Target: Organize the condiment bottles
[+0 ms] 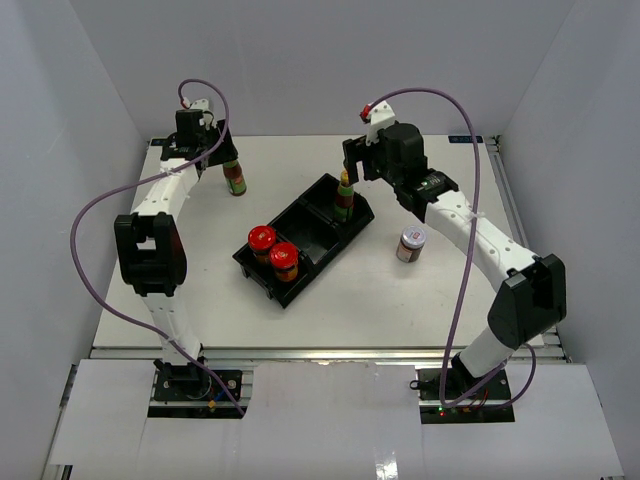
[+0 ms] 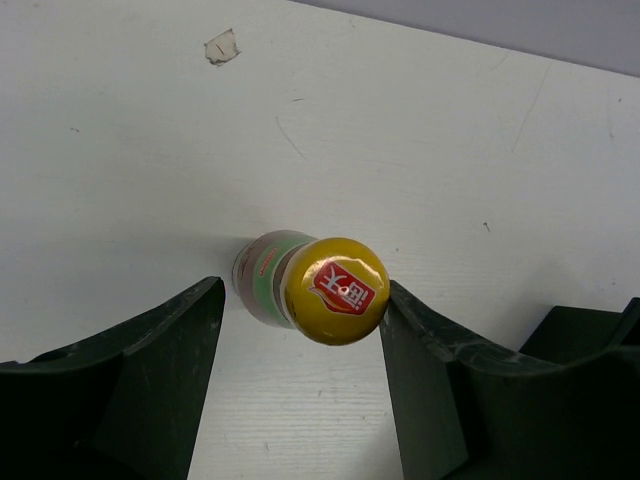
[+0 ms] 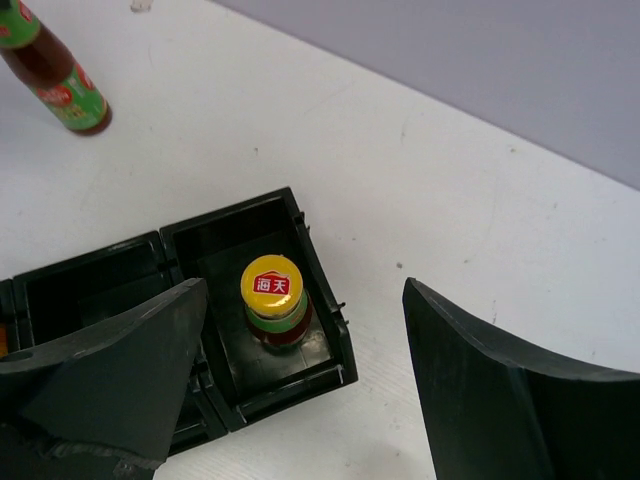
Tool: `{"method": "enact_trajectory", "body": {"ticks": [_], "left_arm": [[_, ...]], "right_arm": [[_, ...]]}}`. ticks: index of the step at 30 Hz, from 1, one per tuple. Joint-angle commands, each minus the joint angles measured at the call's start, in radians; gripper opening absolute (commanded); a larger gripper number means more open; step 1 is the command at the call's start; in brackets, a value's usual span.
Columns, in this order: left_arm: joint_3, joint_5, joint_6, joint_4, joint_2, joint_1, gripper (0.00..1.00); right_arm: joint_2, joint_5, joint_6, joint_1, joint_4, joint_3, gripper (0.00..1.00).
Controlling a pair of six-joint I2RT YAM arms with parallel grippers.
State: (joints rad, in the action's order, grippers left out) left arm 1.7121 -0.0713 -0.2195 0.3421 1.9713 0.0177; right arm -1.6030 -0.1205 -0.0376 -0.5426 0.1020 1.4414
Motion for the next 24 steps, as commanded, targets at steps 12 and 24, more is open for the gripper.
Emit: {"method": "enact_trajectory", "body": {"ticks": [12, 24], "left_arm": [[-0.003, 0.047, 0.072, -0.097, 0.022, 0.039, 0.47], [0.069, 0.198, 0.099, -0.013, 0.035, 0.116, 0.0]], "right_arm": [[0.089, -0.09, -0.038, 0.004, -0.09, -0.061, 0.86], [0.109, -0.104, -0.02, 0.006, -0.083, -0.054, 0.86]]}}
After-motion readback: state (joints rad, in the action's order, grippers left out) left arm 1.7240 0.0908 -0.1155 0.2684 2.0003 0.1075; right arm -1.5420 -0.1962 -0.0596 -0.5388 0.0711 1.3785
